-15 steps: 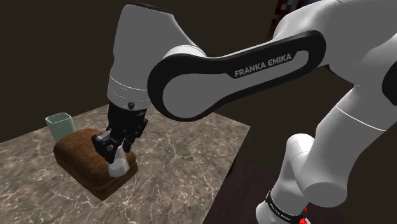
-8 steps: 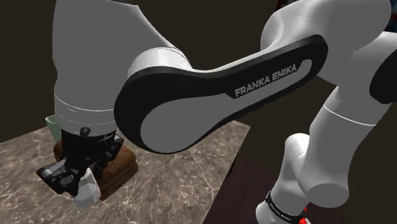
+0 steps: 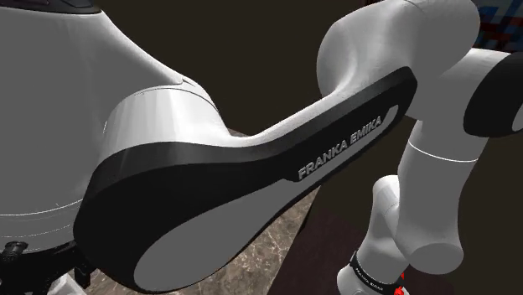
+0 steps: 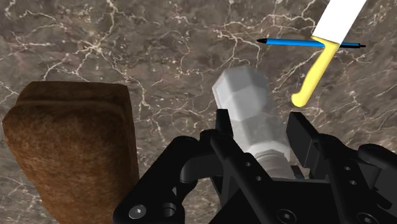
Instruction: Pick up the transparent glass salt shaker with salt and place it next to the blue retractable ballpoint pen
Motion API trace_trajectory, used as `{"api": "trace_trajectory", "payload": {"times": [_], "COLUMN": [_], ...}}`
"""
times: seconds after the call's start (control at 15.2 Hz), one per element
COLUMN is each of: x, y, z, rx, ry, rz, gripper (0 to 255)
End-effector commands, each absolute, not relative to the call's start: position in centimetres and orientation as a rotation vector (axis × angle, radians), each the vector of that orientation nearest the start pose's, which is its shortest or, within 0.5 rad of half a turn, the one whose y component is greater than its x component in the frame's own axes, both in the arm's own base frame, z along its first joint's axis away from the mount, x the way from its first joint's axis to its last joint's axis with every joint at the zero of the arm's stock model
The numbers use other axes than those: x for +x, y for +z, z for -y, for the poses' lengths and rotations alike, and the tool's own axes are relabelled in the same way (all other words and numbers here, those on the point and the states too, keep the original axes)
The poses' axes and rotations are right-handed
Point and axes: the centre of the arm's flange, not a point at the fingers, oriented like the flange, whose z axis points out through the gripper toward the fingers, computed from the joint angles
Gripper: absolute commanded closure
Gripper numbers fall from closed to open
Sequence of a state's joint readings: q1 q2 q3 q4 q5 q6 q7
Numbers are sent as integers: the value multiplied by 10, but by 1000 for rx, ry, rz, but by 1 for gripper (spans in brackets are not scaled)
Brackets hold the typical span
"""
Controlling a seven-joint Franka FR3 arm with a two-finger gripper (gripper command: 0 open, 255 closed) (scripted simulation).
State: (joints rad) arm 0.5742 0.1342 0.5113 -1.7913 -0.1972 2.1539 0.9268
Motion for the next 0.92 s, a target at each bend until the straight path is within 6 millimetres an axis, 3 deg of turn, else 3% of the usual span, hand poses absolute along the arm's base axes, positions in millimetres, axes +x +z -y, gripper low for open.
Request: {"api": "trace_trajectory", "payload": {"times": [0.0, 0.86], "x": [308, 308], "y": [495, 427], "z": [-540, -540], "rx": [-2953, -2953], "ry": [-340, -340], "rz": [348, 348], "gripper": [255, 255]}}
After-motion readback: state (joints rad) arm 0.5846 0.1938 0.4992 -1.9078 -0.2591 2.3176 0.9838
